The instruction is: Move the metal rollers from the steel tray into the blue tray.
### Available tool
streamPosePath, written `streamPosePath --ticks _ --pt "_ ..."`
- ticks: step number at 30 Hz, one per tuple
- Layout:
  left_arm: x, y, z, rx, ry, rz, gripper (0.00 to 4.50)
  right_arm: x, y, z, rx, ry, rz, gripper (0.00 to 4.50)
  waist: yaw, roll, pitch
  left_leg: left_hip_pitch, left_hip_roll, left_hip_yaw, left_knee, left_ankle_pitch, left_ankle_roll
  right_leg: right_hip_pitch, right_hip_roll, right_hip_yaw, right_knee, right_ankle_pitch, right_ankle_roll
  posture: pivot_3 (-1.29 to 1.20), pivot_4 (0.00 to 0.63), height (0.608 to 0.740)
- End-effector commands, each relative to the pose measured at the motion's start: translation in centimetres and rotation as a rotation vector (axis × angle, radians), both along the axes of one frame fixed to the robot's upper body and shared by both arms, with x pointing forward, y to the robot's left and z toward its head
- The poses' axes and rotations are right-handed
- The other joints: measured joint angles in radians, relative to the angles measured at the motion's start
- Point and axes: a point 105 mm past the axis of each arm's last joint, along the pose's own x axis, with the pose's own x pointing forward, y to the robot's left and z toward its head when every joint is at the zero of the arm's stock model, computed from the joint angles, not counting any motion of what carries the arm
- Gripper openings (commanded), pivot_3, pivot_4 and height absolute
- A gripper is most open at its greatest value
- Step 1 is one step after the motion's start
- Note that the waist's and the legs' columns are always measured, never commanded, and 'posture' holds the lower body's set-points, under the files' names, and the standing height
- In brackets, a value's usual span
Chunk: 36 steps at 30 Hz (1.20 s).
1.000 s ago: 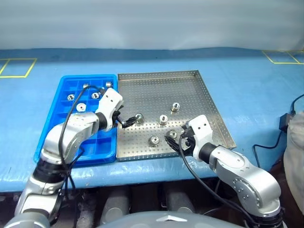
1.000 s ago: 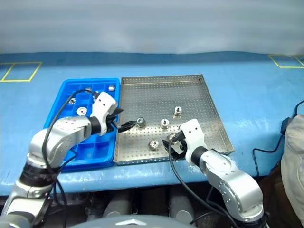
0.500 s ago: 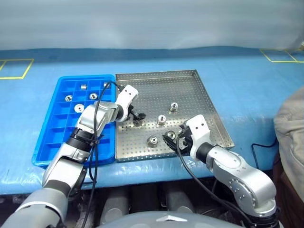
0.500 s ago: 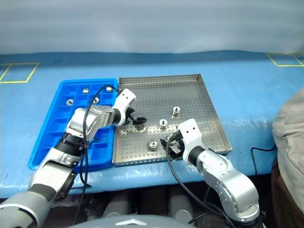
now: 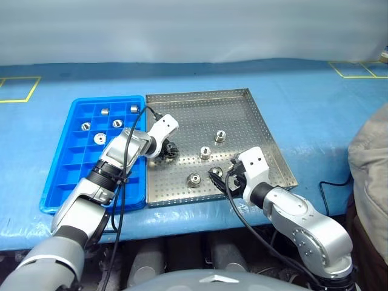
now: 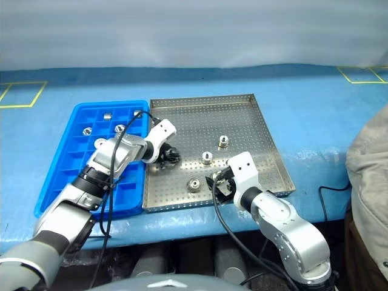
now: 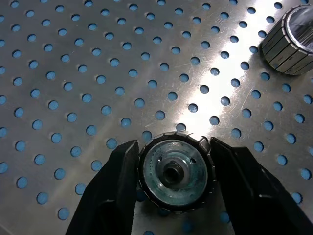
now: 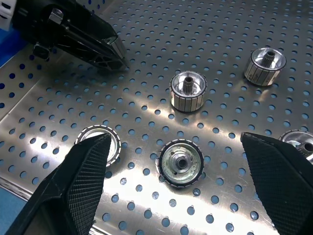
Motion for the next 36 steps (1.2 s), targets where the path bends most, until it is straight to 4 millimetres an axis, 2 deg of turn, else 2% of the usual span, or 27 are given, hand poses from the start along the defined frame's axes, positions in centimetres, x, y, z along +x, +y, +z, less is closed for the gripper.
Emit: streamPosePath --ticks 1,4,6,10,13,16,18,20,24,29,36 --pt "0.6 -0.6 3.1 -0.099 -0.099 0.005 1.8 0.1 0.2 1.2 0.01 -0.054 0.008 4.5 0.001 0.0 0.0 0.0 0.0 0.0 0.0 0.0 0.0 0.0 0.0 0.0 0.0 0.0 0.0 -0.09 0.15 0.74" --pt "1.6 0.2 6.1 -0.202 -0.233 0.13 1.8 0.2 0.5 1.3 0.012 -0.054 0.02 4.5 0.003 0.0 0.0 -0.001 0.0 0.0 0.0 0.0 0.0 -0.001 0.0 0.0 0.0 0.001 0.002 -0.07 0.15 0.74" --pt "2.2 1.7 8.4 -0.288 -0.348 0.268 1.8 0.2 0.8 1.3 0.015 -0.053 0.036 4.5 0.003 0.0 0.0 -0.001 0.0 0.0 0.0 0.0 0.0 -0.001 0.0 0.0 0.0 0.002 0.003 -0.05 0.15 0.74" --pt "1.9 6.7 11.1 -0.302 -0.57 0.587 1.8 0.4 1.6 1.5 0.017 -0.053 0.072 4.5 0.003 0.0 0.0 0.0 0.0 0.0 0.0 0.0 0.0 0.0 0.0 0.001 0.0 0.003 0.003 -0.02 0.15 0.74" --pt "-0.3 11.2 11.7 -0.293 -0.691 0.834 1.8 0.9 2.6 2.0 0.026 -0.083 0.116 4.5 0.005 0.0 0.0 0.0 0.0 0.0 0.0 0.0 0.0 0.0 0.0 0.001 0.0 0.005 -0.001 0.01 0.15 0.74" --pt "-2.3 14.0 11.1 -0.239 -0.76 0.946 1.8 0.5 4.4 2.8 0.052 -0.125 0.233 4.5 0.018 0.0 0.0 0.0 0.0 0.0 0.0 0.0 0.0 0.0 -0.001 0.001 0.0 0.005 0.0 0.03 0.15 0.74" --pt "-3.2 15.4 9.5 -0.103 -0.77 0.971 1.8 0.4 5.4 3.2 0.074 -0.143 0.284 4.5 0.028 -0.001 0.0 0.0 0.0 0.0 0.0 0.0 0.0 0.0 0.0 0.0 0.0 0.005 0.0 0.06 0.15 0.74" --pt "-4.0 16.8 7.8 -0.047 -0.75 1.036 1.8 0.2 6.1 3.5 0.085 -0.16 0.326 4.5 0.04 -0.001 0.0 0.001 0.0 0.0 0.0 0.0 0.0 0.001 -0.001 0.0 0.0 0.005 0.0 0.07 0.15 0.74" --pt "-5.0 18.6 5.8 0.029 -0.729 1.14 1.8 0.0 6.9 3.6 0.099 -0.168 0.38 4.5 0.066 -0.002 0.0 -0.001 0.0 -0.002 0.004 0.0 0.001 0.002 -0.002 -0.002 0.0 0.005 -0.001 0.09 0.15 0.74" --pt "-5.4 19.4 4.5 0.029 -0.675 1.205 1.8 -0.1 6.9 3.4 0.102 -0.165 0.384 4.5 0.072 -0.003 -0.001 -0.001 0.0 -0.002 0.007 -0.001 0.001 0.003 -0.002 -0.003 -0.001 0.004 -0.004 0.08 0.15 0.74" --pt "-4.4 18.5 3.2 -0.029 -0.594 1.162 1.8 -0.3 6.9 3.3 0.101 -0.163 0.378 4.5 0.07 -0.003 -0.001 -0.001 0.001 -0.002 0.009 -0.001 0.001 0.003 -0.002 -0.003 0.0 0.005 -0.006 0.06 0.15 0.74"
